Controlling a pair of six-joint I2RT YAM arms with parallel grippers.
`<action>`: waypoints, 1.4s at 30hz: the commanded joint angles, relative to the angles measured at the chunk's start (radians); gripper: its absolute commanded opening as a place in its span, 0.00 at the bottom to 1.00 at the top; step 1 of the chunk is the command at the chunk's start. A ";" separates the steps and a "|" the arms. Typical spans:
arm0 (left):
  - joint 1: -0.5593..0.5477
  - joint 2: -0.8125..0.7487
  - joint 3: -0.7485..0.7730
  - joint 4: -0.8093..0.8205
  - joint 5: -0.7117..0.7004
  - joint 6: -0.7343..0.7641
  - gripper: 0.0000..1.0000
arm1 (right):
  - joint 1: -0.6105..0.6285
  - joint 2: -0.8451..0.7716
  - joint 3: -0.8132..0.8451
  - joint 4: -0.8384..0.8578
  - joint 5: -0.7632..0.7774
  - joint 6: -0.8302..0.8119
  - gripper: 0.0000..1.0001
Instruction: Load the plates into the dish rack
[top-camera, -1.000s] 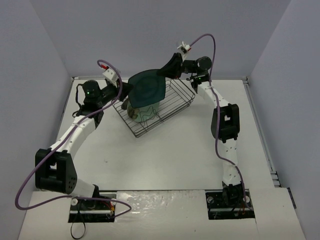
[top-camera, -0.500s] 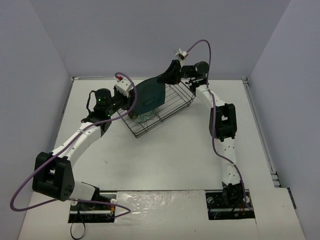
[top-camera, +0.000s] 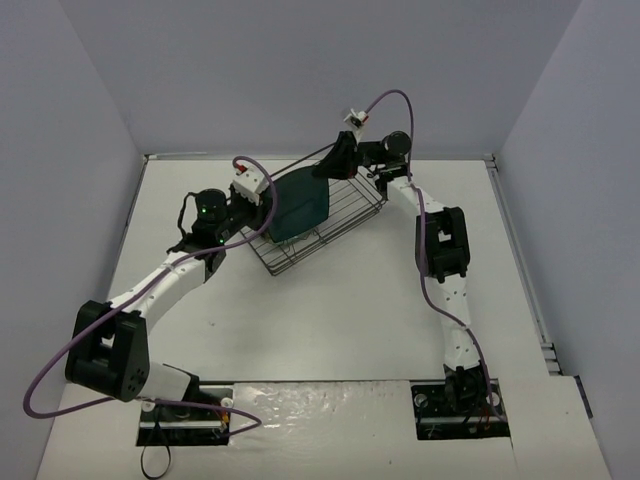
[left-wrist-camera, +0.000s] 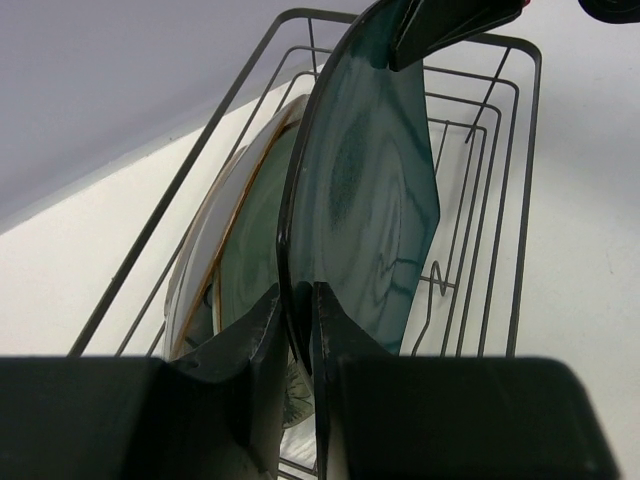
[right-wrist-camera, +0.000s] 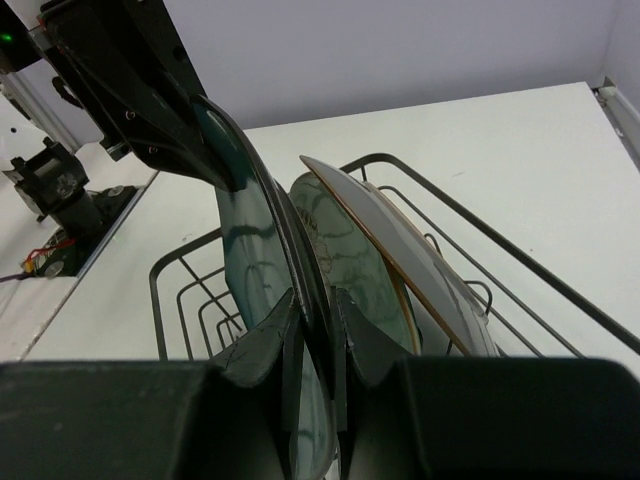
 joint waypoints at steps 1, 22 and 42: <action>-0.032 0.011 0.018 0.189 -0.011 0.020 0.00 | 0.060 -0.042 -0.008 0.427 -0.034 0.120 0.00; -0.066 0.034 -0.084 0.158 -0.108 0.002 0.00 | 0.073 -0.028 -0.101 0.593 -0.036 0.234 0.00; -0.084 0.003 -0.063 0.026 -0.148 -0.027 0.68 | 0.084 -0.039 -0.105 0.658 -0.036 0.257 0.00</action>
